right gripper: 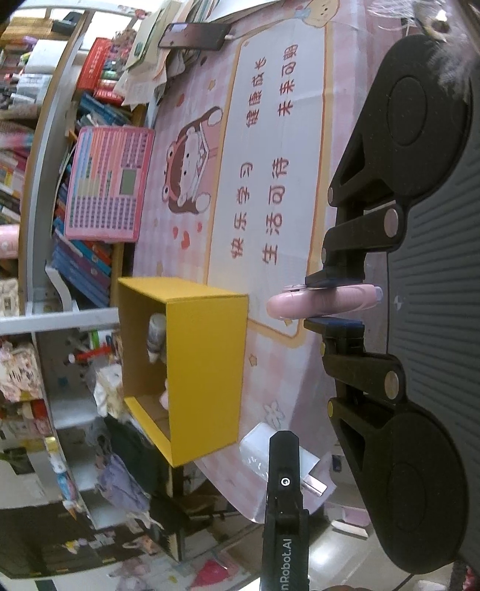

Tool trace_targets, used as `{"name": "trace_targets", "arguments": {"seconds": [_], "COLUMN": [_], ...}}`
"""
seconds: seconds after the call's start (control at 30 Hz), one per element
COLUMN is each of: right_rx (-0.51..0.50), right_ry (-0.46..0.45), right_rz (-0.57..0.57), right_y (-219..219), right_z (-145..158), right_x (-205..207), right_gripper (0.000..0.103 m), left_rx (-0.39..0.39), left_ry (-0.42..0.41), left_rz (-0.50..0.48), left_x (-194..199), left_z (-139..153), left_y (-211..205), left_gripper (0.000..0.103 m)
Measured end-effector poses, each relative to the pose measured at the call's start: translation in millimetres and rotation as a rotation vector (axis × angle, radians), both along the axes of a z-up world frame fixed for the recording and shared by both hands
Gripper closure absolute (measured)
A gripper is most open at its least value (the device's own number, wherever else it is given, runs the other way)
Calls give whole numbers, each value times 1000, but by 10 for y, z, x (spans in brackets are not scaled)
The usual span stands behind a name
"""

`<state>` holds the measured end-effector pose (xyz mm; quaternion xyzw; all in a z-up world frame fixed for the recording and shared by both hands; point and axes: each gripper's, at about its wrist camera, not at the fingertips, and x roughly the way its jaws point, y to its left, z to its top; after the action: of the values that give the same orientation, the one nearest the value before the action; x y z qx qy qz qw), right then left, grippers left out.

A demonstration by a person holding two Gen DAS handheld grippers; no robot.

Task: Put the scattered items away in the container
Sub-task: 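Carry the adapter with the left tool while the right tool carries the pink fan to the box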

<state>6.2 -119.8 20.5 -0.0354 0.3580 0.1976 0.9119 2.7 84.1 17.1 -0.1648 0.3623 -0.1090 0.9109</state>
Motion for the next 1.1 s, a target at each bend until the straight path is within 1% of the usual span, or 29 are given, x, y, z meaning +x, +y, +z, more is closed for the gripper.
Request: {"name": "trace_targets", "arguments": {"seconds": [0.33, 0.7, 1.0, 1.1], "right_rx": [-16, -16, -11, 0], "right_ry": [21, 26, 7, -15], "right_rz": [91, 162, 231, 253], "right_y": [277, 517, 695, 741], "right_z": [-42, -72, -68, -36], "right_x": [2, 61, 209, 277], "right_gripper": [87, 87, 87, 87], "left_rx": [-4, 0, 13, 28], "left_ry": [22, 28, 14, -3], "left_rz": [62, 131, 188, 201], "left_x": [-116, -177, -148, -108], "left_z": [-48, -53, -36, 2], "left_y": [237, 436, 559, 582], "left_gripper": [61, 61, 61, 61]}}
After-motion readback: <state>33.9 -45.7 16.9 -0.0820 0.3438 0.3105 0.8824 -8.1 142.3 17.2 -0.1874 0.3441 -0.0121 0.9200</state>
